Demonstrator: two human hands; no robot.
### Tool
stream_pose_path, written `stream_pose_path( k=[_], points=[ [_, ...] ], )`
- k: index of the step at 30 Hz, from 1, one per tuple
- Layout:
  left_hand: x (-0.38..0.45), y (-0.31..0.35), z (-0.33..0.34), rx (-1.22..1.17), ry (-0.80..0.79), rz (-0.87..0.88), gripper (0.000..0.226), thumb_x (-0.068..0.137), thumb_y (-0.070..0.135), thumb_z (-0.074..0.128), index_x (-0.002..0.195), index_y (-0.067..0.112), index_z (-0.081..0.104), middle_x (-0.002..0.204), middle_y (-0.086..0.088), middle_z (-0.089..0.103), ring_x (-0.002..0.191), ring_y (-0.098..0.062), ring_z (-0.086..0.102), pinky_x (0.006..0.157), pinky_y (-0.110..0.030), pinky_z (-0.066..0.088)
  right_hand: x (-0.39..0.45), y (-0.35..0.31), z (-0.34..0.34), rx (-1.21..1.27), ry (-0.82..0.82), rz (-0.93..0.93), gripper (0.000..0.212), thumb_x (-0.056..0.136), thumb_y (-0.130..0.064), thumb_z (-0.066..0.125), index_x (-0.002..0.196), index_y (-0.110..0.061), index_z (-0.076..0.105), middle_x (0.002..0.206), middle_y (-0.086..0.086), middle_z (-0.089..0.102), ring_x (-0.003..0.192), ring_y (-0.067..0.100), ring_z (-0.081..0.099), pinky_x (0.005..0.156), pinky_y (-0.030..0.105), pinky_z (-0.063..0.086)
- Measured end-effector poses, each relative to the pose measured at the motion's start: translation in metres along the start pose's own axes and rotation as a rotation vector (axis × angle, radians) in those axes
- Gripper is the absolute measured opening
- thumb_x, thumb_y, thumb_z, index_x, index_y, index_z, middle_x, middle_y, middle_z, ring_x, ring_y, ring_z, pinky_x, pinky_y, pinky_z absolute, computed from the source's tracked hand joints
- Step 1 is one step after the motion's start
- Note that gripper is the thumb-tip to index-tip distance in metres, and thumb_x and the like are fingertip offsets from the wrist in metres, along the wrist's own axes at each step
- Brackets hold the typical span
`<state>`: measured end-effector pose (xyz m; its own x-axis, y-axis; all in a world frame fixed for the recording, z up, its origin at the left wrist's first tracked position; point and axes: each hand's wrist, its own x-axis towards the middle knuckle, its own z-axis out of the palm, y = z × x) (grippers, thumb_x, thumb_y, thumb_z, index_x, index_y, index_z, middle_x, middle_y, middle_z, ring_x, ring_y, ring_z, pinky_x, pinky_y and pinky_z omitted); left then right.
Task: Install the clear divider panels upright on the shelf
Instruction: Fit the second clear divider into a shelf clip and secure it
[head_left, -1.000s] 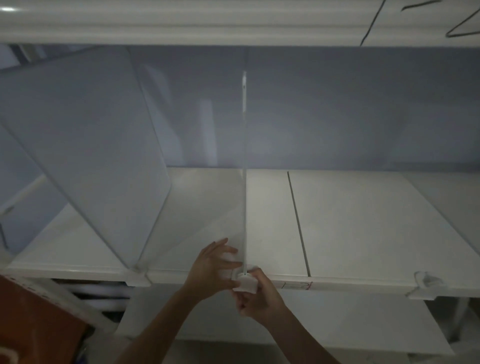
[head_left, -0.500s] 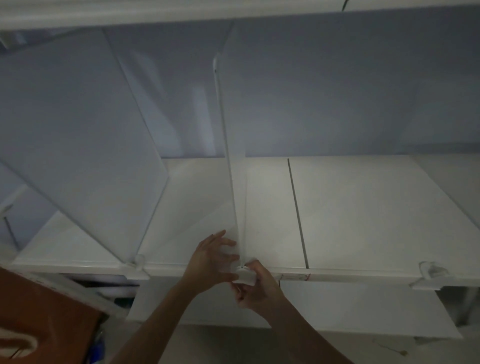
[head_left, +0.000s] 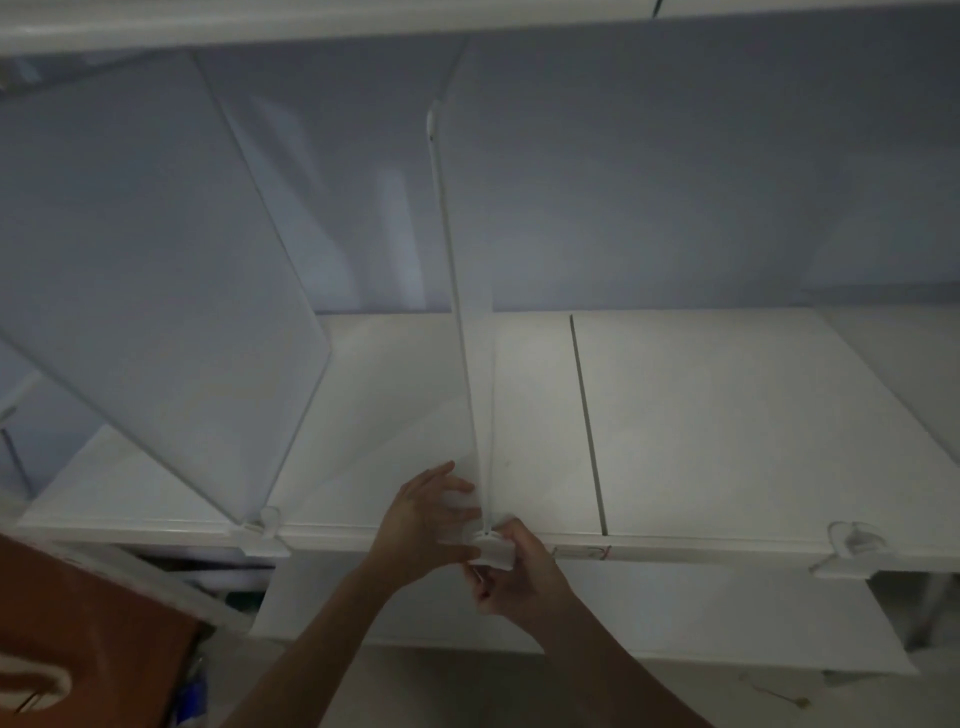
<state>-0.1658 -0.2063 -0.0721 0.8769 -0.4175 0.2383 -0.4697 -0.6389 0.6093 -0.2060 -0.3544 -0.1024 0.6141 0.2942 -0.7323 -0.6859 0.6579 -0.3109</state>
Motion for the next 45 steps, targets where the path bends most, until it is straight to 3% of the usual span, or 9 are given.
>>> stream_pose_path(
  k=[4,7,11,15,22,27,32,39,45],
  points=[
    [0.002,0.003,0.006,-0.018,0.035,0.038,0.075,0.043,0.039,0.087,0.11,0.012,0.066,0.12,0.057,0.03,0.116,0.016,0.028,0.095,0.008,0.013,-0.004,-0.004,-0.005,0.012,0.018,0.01,0.033,0.056,-0.018,0.068,0.085,-0.008,0.057,0.07,0.011,0.056,0.059,0.022,0.053,0.056,0.026,0.035],
    [0.004,0.006,0.011,0.011,0.042,0.073,0.069,0.045,0.044,0.083,0.105,0.013,0.069,0.126,0.025,0.046,0.117,0.0,0.037,0.098,0.0,0.019,-0.01,-0.008,-0.007,-0.015,0.008,0.014,0.028,0.059,-0.02,0.065,0.084,-0.008,0.057,0.072,0.011,0.055,0.059,0.021,0.052,0.058,0.027,0.033],
    [0.008,0.009,0.02,-0.019,0.025,0.047,0.062,0.046,0.033,0.09,0.103,0.022,0.07,0.117,0.024,0.055,0.117,0.015,0.027,0.099,-0.019,0.026,-0.017,-0.014,-0.013,-0.008,0.042,0.016,0.024,0.058,-0.02,0.065,0.079,-0.008,0.059,0.07,0.011,0.058,0.065,0.023,0.053,0.062,0.028,0.033],
    [0.012,0.012,0.028,-0.02,-0.004,0.053,0.055,0.047,0.05,0.08,0.096,0.027,0.072,0.118,0.012,0.061,0.122,0.008,0.034,0.102,-0.02,0.026,-0.024,-0.019,-0.017,0.011,0.051,0.016,0.024,0.055,-0.018,0.066,0.076,-0.007,0.06,0.071,0.011,0.057,0.064,0.022,0.052,0.061,0.027,0.031],
    [0.018,0.02,0.039,0.018,-0.003,0.076,0.054,0.045,0.041,0.086,0.095,0.026,0.072,0.118,0.018,0.059,0.123,0.003,0.035,0.103,-0.001,0.014,-0.033,-0.028,-0.03,-0.008,0.027,-0.001,0.014,0.057,-0.02,0.066,0.052,-0.007,0.068,0.07,0.011,0.055,0.064,0.022,0.05,0.061,0.028,0.031],
    [0.018,0.022,0.046,0.016,-0.001,0.085,0.052,0.051,0.056,0.075,0.095,0.029,0.071,0.117,0.012,0.062,0.123,0.007,0.033,0.103,-0.022,0.027,-0.035,-0.032,-0.037,0.003,0.032,0.003,0.013,0.057,-0.018,0.068,0.06,-0.006,0.066,0.07,0.011,0.057,0.068,0.023,0.052,0.062,0.027,0.032],
    [0.017,0.03,0.049,0.027,0.041,0.082,0.053,0.053,0.061,0.068,0.095,0.03,0.07,0.113,0.023,0.056,0.122,0.011,0.03,0.102,-0.02,0.026,-0.033,-0.035,-0.043,0.008,0.039,0.005,0.015,0.054,-0.016,0.07,0.064,-0.005,0.066,0.072,0.012,0.058,0.07,0.023,0.053,0.061,0.027,0.035],
    [0.018,0.044,0.048,0.043,0.046,0.077,0.06,0.046,0.033,0.092,0.1,0.017,0.071,0.118,0.009,0.061,0.116,0.016,0.025,0.102,-0.038,0.034,-0.032,-0.038,-0.051,-0.016,0.014,-0.013,0.014,0.052,-0.015,0.071,0.063,-0.007,0.065,0.071,0.011,0.054,0.066,0.023,0.052,0.059,0.026,0.033],
    [0.02,0.052,0.05,0.154,0.081,0.197,0.058,0.036,0.03,0.094,0.088,0.013,0.074,0.118,0.007,0.049,0.113,-0.012,0.041,0.09,-0.053,0.037,-0.034,-0.041,-0.054,-0.049,-0.018,-0.002,0.011,0.057,-0.019,0.063,0.06,-0.008,0.061,0.066,0.01,0.046,0.056,0.023,0.044,0.059,0.028,0.029]
  ],
)
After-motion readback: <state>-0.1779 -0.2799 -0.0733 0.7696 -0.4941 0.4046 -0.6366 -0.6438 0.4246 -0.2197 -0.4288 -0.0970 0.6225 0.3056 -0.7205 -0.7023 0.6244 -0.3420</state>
